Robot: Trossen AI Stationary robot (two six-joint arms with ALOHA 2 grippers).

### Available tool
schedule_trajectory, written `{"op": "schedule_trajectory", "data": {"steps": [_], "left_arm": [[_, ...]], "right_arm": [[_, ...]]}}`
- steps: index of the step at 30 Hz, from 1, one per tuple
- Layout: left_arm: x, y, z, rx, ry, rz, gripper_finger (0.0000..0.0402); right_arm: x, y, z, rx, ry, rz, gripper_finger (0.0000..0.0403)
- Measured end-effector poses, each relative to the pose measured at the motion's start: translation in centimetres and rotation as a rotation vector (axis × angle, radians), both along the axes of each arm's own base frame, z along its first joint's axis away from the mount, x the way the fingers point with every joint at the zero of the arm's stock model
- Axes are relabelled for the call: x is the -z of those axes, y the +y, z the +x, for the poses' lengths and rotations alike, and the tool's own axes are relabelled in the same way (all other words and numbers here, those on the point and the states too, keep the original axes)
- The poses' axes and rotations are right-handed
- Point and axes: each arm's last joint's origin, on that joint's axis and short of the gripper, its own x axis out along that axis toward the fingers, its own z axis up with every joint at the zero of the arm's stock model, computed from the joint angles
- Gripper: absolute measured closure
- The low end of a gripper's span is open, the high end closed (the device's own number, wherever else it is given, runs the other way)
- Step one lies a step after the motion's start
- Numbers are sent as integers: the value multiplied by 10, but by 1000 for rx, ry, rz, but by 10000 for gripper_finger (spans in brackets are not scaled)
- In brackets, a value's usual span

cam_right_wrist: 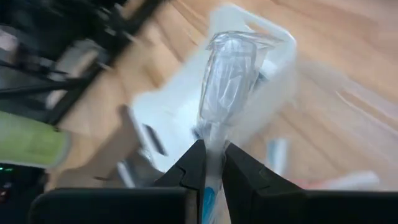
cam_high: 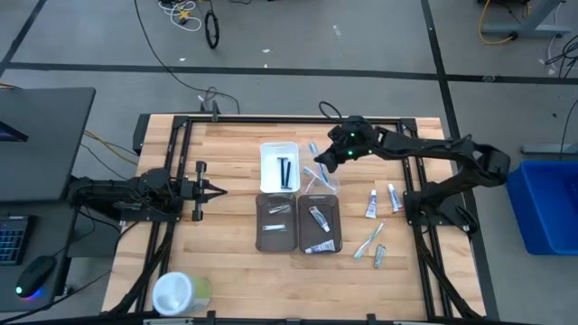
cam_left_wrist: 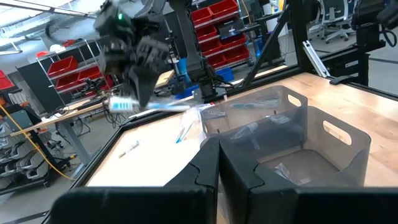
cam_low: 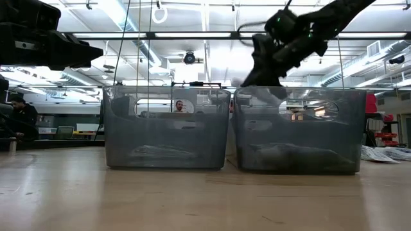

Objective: Pick & Place Travel size toiletries
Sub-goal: Put the blue toothbrush into the transparent bin

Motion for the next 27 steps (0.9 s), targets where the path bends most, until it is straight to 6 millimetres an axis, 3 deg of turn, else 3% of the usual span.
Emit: {"op": "schedule_trajectory", "data": {"steps": [6,12,22,27], "left_arm": [[0,0,0,0,0,0,386],[0,0,0,0,0,0,385],[0,0,0,0,0,0,385],[0,0,0,0,0,0,385]], "right_arm": [[22,-11,-4,41,131,66,358],[27,-17,-10,54,173,107,357],[-6,-29,3,35,63,105,357],[-3,-31,7,36,77,113,357]]}}
